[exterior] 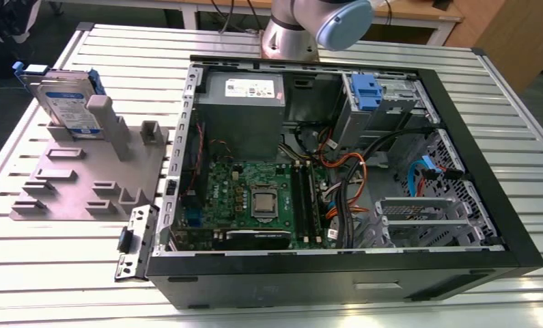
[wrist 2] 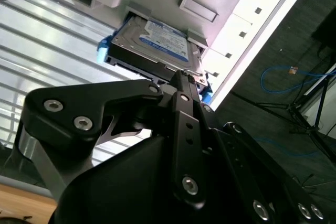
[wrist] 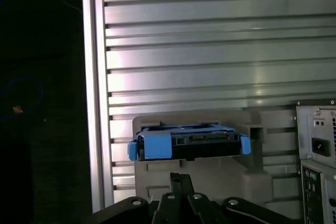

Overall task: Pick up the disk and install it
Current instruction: 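Reach for the disk, then pick up the disk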

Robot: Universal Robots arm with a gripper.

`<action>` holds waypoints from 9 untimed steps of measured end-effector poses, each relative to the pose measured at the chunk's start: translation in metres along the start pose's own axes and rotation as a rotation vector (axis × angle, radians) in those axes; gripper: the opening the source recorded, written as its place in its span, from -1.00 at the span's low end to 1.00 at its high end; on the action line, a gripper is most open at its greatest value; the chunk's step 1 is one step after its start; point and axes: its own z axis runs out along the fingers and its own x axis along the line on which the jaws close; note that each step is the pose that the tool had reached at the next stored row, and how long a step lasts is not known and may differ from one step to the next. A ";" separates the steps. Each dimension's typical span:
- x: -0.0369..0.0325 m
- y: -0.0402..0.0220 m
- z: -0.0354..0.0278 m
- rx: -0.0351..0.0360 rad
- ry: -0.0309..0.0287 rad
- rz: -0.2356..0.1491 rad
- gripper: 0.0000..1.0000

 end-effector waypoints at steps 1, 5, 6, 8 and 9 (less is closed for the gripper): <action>0.0020 0.0001 0.0011 -0.0001 0.0002 0.000 -0.79; 0.0041 0.0003 0.0024 0.0000 0.0013 0.000 -0.79; 0.0044 0.0003 0.0025 0.0000 0.0013 0.000 -0.79; 0.0046 0.0003 0.0026 0.0000 0.0014 0.000 -0.79; 0.0046 0.0003 0.0026 0.0000 0.0014 0.000 -0.79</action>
